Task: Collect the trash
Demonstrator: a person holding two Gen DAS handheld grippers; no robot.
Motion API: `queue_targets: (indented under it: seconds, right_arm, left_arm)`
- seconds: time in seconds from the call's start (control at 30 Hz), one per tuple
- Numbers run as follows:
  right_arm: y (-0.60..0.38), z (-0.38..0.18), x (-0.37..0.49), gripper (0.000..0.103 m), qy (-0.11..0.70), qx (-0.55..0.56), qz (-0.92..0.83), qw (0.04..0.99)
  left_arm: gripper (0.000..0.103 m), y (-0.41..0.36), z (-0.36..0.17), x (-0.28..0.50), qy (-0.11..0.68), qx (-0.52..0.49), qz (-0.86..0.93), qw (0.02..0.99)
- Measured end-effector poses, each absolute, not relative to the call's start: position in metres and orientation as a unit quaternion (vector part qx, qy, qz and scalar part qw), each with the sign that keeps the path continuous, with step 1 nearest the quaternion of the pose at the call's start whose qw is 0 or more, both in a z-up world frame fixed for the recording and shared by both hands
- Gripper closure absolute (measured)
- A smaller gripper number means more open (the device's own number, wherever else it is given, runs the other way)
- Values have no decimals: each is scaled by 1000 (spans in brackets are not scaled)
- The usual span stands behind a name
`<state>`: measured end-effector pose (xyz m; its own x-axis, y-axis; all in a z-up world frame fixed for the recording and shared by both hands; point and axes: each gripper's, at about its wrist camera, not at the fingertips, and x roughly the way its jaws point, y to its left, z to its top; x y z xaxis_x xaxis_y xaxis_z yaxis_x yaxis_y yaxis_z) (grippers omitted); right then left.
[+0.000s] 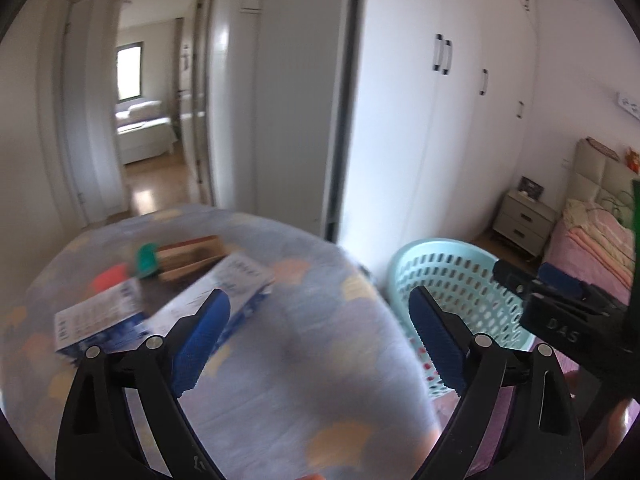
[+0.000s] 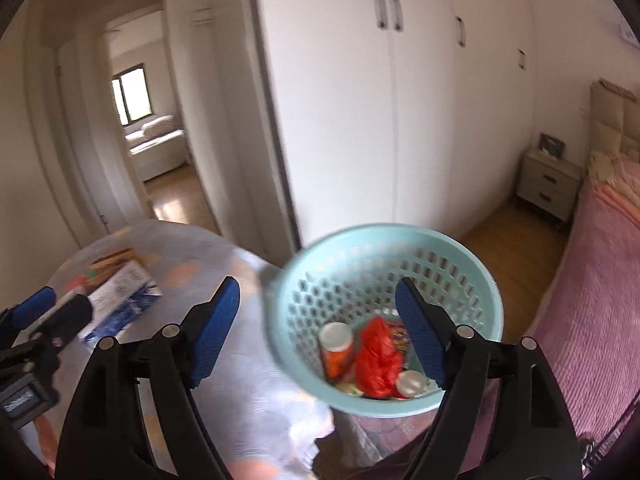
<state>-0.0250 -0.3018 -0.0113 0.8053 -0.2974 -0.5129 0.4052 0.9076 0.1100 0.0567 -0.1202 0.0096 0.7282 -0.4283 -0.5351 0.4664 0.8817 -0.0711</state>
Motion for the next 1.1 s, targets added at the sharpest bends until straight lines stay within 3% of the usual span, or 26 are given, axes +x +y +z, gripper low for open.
queue_targets:
  seconds: [0.63, 1.1]
  right_arm:
    - [-169, -20, 11, 18, 235, 50, -47, 969]
    - [-159, -29, 14, 18, 227, 35, -77, 970]
  left_arm:
    - [15, 16, -7, 50, 296, 9, -61, 953]
    - [15, 24, -23, 54, 294, 12, -41, 955]
